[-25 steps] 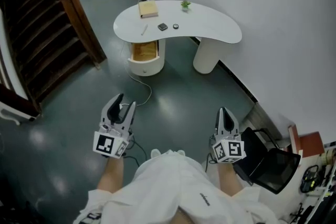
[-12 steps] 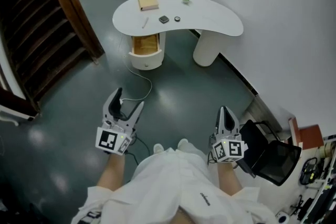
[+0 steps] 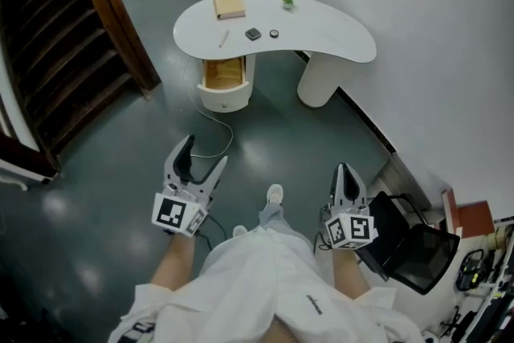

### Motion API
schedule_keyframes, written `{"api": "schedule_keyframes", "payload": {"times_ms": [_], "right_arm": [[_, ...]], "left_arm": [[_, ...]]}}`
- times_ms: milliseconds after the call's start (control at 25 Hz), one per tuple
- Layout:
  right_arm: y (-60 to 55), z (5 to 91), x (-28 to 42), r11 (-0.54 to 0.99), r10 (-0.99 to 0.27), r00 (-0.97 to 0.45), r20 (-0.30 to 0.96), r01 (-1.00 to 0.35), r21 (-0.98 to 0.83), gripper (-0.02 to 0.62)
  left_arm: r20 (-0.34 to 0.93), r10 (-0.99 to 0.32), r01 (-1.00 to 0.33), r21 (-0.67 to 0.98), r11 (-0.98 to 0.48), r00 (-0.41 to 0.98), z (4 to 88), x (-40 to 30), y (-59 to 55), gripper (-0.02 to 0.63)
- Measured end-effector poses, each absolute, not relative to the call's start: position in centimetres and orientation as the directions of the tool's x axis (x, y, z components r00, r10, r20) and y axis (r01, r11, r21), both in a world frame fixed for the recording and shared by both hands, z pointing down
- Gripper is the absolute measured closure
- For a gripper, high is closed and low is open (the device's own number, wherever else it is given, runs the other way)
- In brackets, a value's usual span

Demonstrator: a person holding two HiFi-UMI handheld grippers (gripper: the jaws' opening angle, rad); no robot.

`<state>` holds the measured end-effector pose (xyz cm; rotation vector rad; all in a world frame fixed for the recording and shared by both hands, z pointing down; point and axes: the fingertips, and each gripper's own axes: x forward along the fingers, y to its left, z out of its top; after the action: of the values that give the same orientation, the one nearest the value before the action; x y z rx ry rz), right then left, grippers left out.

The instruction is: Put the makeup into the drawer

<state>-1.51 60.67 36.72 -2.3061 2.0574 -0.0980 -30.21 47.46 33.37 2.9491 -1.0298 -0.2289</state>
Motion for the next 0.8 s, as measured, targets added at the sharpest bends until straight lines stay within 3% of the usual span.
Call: {"api": "schedule_keyframes", "payload": {"times_ms": [800], "right_arm": [[44.0, 37.0, 12.9, -0.043, -0.999, 0.042, 0.012, -0.991, -0.128, 0.578]], "left_arm": [[-0.090, -0.647, -0.647, 0.033, -0.762, 0.757, 32.9, -14.5, 32.6, 0.267]]}}
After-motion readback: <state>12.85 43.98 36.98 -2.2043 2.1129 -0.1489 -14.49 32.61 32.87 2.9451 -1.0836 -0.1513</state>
